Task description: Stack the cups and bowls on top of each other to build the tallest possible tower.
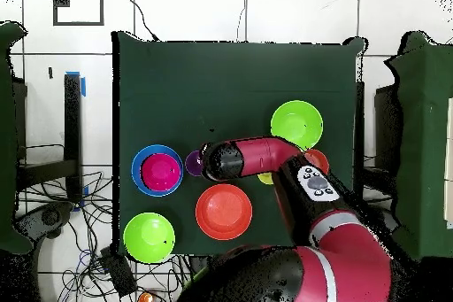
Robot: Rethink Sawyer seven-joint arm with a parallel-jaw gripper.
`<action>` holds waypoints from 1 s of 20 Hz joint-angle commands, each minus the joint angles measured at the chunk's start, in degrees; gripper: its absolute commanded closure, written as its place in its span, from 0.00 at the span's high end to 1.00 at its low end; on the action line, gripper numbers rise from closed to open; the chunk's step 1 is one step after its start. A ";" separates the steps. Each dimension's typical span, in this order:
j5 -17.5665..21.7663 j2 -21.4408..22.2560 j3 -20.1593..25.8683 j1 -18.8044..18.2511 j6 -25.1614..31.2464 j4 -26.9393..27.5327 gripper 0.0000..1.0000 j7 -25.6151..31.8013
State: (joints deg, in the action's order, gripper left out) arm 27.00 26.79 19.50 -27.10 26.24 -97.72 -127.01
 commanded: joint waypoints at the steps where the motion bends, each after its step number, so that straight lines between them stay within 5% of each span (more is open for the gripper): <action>1: 5.75 -2.57 2.40 2.93 0.95 0.79 1.00 7.48; 2: 5.86 -2.33 0.94 4.07 1.75 1.26 1.00 6.34; 3: 5.98 -2.09 -0.52 5.21 2.56 1.72 0.00 5.19; 20: 5.54 -1.66 -5.20 7.89 3.45 3.82 0.00 4.51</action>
State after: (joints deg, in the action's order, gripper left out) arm 28.77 27.76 14.66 -19.91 26.21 -97.05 -127.01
